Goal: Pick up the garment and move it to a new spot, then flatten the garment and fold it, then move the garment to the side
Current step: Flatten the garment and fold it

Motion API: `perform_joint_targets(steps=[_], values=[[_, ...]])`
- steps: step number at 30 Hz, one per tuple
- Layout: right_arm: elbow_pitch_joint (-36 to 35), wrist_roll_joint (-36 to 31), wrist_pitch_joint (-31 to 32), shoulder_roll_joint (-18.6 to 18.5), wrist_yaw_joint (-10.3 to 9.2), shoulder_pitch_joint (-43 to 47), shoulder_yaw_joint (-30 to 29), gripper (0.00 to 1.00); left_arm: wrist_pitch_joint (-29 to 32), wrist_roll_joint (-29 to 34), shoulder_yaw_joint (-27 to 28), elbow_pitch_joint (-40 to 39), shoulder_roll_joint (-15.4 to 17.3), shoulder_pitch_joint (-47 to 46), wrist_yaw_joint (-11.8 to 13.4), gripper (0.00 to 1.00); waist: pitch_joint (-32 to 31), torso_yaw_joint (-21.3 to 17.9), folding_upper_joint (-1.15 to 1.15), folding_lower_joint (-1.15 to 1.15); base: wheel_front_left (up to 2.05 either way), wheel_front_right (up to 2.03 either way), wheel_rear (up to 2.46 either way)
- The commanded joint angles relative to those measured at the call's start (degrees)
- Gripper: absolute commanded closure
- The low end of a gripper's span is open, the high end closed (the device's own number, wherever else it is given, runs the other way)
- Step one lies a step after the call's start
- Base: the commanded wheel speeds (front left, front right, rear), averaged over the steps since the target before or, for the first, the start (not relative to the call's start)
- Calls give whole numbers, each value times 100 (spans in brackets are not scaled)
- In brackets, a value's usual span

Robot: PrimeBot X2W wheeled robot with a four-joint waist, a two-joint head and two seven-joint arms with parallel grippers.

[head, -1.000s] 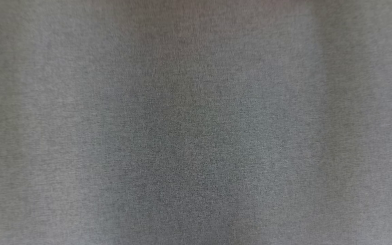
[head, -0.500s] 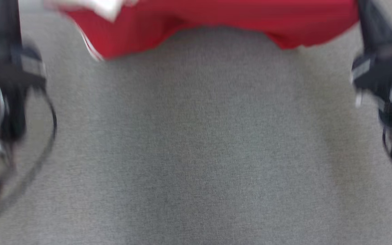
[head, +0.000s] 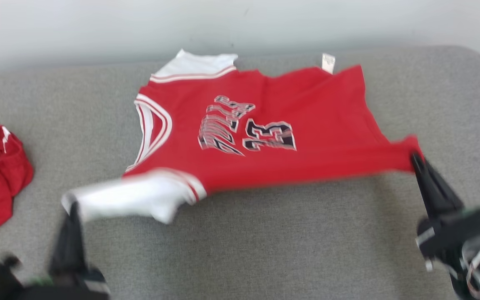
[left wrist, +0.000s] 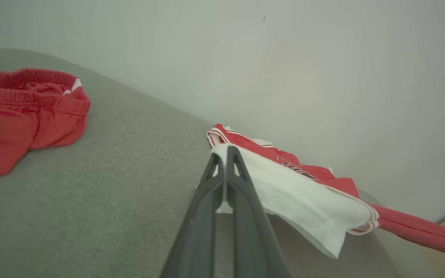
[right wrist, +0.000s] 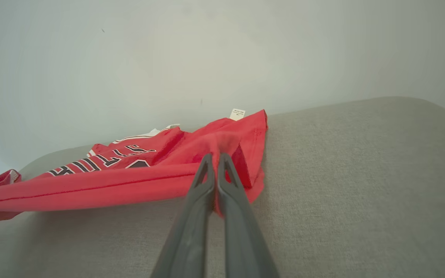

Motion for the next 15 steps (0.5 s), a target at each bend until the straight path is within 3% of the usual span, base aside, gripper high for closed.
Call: perform_joint_targets(steps=[1,6,15], values=[[-17,-51,1,62,-15,237,-127,100,-23,105,35,50,-102,209,-51,100,-163,-9,1,2,0,0,0],[-185,-249,17,299,-15,1320,-520,100,-23,451,348,439,-921,1281,-288,100,-436,-51,1,2,0,0,0],[140,-626,-200,335,-16,2268,-486,100,-23,873,587,1145,-1544,2036,-735,100,-694,-12,1,2,0,0,0]])
